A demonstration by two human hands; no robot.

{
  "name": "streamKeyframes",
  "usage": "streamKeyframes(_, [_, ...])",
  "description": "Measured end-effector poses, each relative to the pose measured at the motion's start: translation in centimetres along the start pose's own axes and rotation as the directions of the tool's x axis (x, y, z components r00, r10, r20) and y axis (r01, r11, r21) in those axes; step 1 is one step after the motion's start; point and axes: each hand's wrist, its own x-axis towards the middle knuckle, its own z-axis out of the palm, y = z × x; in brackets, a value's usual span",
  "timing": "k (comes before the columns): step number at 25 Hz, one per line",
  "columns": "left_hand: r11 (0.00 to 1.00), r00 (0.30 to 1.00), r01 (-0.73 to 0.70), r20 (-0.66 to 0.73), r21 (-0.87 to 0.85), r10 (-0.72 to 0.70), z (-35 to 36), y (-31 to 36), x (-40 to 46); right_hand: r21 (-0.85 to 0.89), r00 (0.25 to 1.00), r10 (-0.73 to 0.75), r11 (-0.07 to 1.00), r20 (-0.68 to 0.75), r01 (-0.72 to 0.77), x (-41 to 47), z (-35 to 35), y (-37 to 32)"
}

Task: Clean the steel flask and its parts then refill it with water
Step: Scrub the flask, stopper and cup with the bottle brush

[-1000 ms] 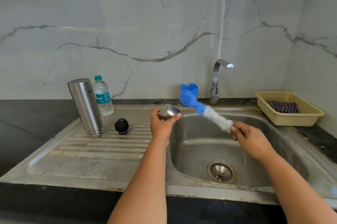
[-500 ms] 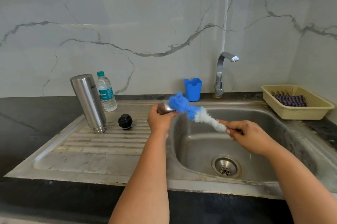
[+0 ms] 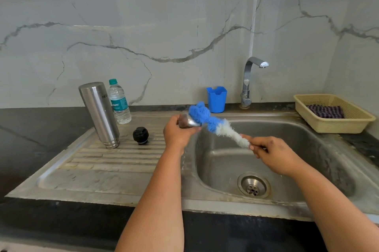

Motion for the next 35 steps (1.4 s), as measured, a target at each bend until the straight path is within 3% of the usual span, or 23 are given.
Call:
streamKeyframes(3, [0.993,0.984,-0.088,0.163,0.076,0.074,1.8,0.3,-1.1,0.001,0.995,0.029,1.0,-0.09,-0.029,0.7,0.0,-0.7])
streamKeyframes(8, [0.992,0.997,0.055,-0.052,-0.115,-0.062,-0.1,-0.1,0.7,0.013,1.0,0.024,1.0,0.016,-0.024,-0.5,-0.5,-0.6])
streamKeyframes(13, [0.996,0.986,-0.008,0.166,-0.088,0.022,2.0,-0.1,-0.1,0.019,0.991,0.074,0.997,-0.115,-0.072,0.4,-0.2,-0.5])
streamKeyframes(18, [0.93,0.982,0.146,0.16,-0.337,-0.096,0.7,0.5,0.5,0.021,0.996,0.026,0.999,-0.082,-0.024,-0.8,-1.8,0.1])
streamKeyframes(23, [0.994,0.97,-0.056,0.229,-0.093,0.076,2.2,0.5,-0.4,0.004,0.989,0.082,0.997,-0.124,-0.082,0.3,-1.1,0.3])
streamKeyframes(26, [0.987,0.999,0.006,0.033,-0.163,-0.001,1.1,0.4,0.8,0.004,0.996,0.053,0.999,-0.066,-0.053,-0.3,-1.8,0.8])
streamKeyframes(28, [0.99,0.998,0.016,0.065,-0.141,-0.007,0.6,-0.1,1.3,-0.014,0.997,0.058,0.998,-0.046,-0.059,-0.5,-2.0,0.8])
streamKeyframes(31, [0.999,0.968,-0.037,0.247,-0.029,0.043,1.8,0.4,0.2,-0.029,0.99,0.092,0.995,-0.111,-0.096,0.2,-1.5,0.6])
streamKeyframes(35, [0.994,0.994,0.04,0.101,-0.106,-0.029,1.3,0.2,1.1,0.026,0.996,0.077,0.997,-0.037,-0.076,-0.2,-2.0,1.4])
